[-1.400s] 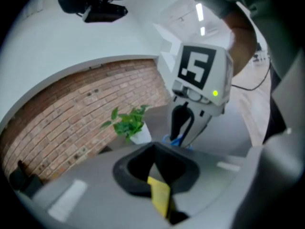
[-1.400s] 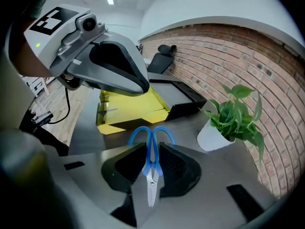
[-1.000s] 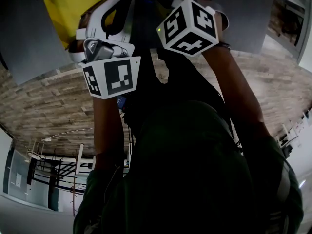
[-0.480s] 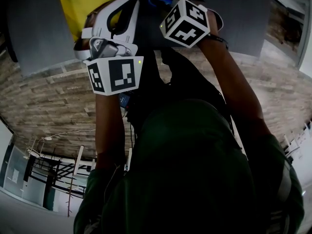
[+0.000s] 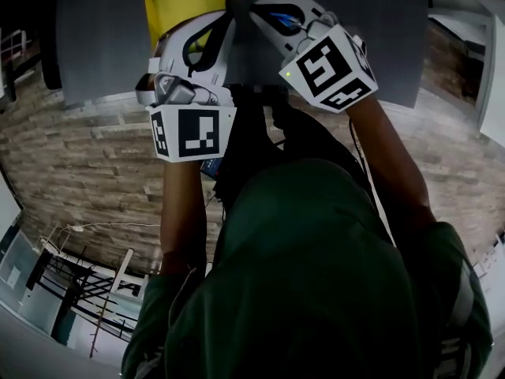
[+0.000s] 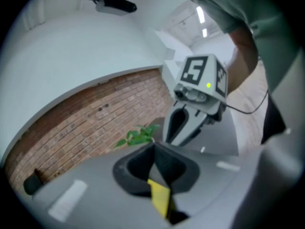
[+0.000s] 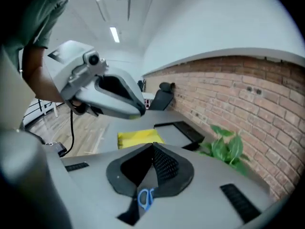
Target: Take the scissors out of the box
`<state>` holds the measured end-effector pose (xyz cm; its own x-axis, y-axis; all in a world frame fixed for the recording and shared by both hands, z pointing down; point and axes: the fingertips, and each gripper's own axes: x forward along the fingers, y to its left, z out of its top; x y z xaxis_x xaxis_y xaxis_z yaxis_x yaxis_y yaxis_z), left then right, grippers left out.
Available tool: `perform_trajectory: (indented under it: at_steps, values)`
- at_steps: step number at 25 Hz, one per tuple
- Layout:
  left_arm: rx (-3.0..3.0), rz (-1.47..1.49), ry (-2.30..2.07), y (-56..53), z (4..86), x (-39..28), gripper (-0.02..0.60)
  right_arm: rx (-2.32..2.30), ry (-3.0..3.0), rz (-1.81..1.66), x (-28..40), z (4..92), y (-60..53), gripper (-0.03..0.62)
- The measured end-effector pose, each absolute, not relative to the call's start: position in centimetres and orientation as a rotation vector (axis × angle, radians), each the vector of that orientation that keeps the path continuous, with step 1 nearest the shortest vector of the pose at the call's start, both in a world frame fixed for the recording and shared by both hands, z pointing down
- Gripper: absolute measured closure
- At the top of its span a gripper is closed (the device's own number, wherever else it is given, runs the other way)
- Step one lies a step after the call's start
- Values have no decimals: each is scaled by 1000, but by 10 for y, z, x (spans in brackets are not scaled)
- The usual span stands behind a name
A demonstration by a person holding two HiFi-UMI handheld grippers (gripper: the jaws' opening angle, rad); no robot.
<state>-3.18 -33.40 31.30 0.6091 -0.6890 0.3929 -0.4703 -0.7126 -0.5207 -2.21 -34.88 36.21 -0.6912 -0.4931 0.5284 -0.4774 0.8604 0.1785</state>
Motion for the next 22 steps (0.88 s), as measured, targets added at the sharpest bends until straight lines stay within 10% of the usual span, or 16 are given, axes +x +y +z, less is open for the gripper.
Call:
perform_trajectory:
  at_steps: [22]
  values:
    - [-2358, -654, 1158, -268, 204, -81, 583, 556, -2592, -566, -72, 173, -259, 589]
